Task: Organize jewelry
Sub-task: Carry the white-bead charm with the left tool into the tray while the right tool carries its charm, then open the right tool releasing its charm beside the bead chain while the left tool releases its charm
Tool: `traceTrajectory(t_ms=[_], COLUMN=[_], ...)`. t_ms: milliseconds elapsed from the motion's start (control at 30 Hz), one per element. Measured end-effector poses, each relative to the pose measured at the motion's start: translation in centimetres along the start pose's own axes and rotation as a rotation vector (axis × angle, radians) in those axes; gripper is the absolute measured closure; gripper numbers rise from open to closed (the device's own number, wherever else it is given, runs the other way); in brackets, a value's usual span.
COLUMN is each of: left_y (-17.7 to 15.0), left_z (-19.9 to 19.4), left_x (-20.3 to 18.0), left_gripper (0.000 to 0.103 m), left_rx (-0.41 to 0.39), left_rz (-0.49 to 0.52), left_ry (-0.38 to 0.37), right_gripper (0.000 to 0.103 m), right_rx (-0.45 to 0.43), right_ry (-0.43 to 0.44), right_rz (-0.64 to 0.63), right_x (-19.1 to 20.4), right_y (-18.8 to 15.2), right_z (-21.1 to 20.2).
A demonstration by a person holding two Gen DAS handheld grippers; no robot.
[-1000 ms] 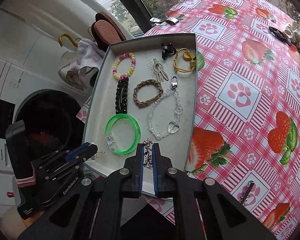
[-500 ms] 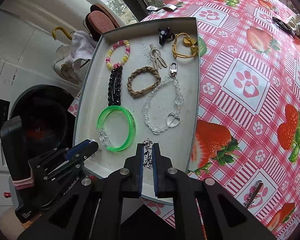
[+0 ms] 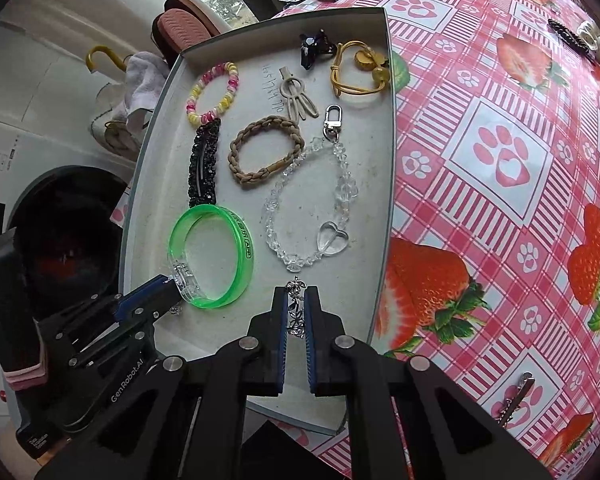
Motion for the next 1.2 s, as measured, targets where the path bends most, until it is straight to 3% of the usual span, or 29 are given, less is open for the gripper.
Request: traceTrajectory(t_ms=[1200], left_y=[0.8], left_z=[0.0], left_x=[-1.2], left_gripper=[0.085], left_rx=[0.002], left_rz=[0.062], left_ry=[0.031], right_gripper=[0.093], right_rx=[0.043], right_ry=[-0.045], right_rz=[-0.035], right_x=[0.2], right_y=[0.4], right_z=[2.6])
Point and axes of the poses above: each gripper's, at about its wrist camera, not at the fingertips, and z roughly the way its jaws point, x to its left, y to its top, the point moved 2 cm from there along z, roughly the way its jaws point, and after that the axes turned 13 degrees about -x, right-handed, at the moved point
